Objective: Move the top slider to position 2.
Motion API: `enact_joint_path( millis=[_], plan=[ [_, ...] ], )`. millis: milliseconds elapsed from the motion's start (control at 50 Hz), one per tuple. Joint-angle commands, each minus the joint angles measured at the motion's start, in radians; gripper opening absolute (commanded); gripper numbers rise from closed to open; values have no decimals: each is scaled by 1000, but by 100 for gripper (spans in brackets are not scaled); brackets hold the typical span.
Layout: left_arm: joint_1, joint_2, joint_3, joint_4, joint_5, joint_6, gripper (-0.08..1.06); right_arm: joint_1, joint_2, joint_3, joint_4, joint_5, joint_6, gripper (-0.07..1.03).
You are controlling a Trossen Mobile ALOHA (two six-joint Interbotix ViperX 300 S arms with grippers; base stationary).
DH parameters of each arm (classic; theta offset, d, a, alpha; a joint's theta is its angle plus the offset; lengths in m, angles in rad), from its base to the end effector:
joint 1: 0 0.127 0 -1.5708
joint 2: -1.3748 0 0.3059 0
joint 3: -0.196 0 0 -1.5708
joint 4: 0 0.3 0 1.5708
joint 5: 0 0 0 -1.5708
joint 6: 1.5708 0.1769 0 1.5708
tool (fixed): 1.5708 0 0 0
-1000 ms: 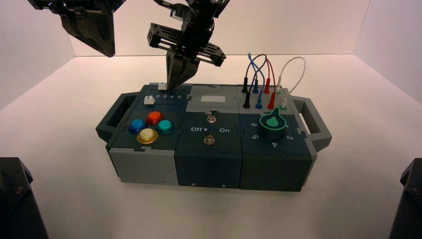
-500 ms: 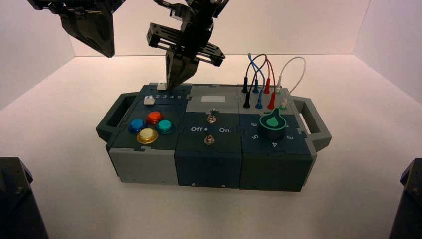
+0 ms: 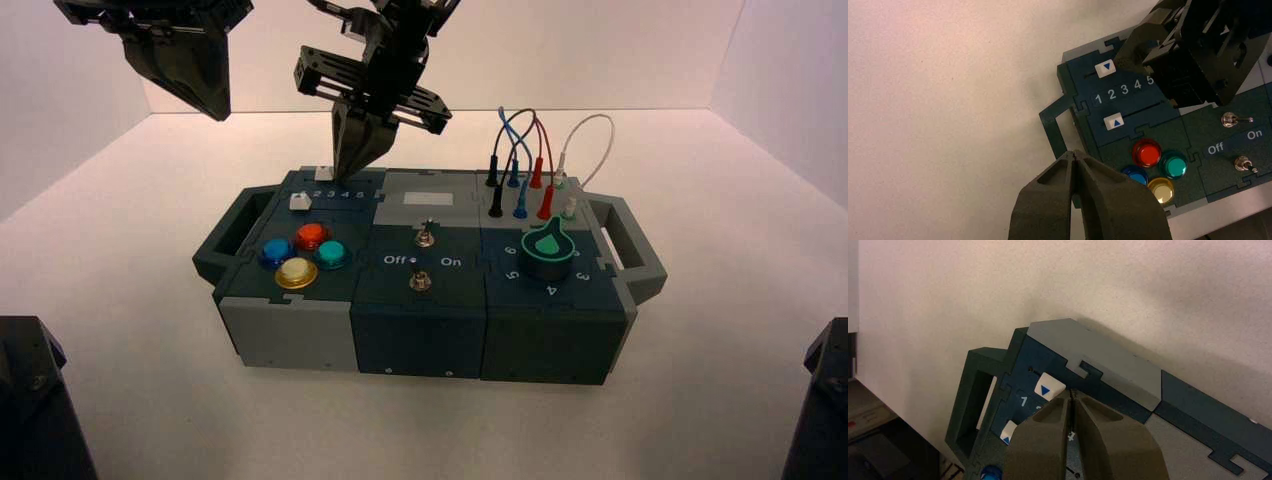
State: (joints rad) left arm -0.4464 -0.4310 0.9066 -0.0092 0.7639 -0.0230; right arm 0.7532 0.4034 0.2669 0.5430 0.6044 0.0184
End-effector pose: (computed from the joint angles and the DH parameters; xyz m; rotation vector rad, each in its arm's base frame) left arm 0.2277 -0.1103 0.1199 0.2471 1.2237 -0.3745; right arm 0.3061 0.3582 0.0353 0.0995 1.4003 0.5977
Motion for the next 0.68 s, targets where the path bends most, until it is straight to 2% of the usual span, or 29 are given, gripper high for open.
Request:
enact_joint_path(
  millis=[20, 280, 440, 680],
  plan=[
    [-6, -5, -9, 0, -3, 3, -3, 12, -18, -5, 5, -2, -2, -2],
    [-6, 0, -9, 0, -2, 3, -3, 8, -58, 21, -2, 0, -3, -2],
    [-8, 5, -8, -11, 0, 3, -3, 5, -95, 46, -9, 14, -8, -2],
    [-9, 5, -5, -11, 0, 3, -3, 5, -92, 52, -9, 31, -8, -2]
  ],
)
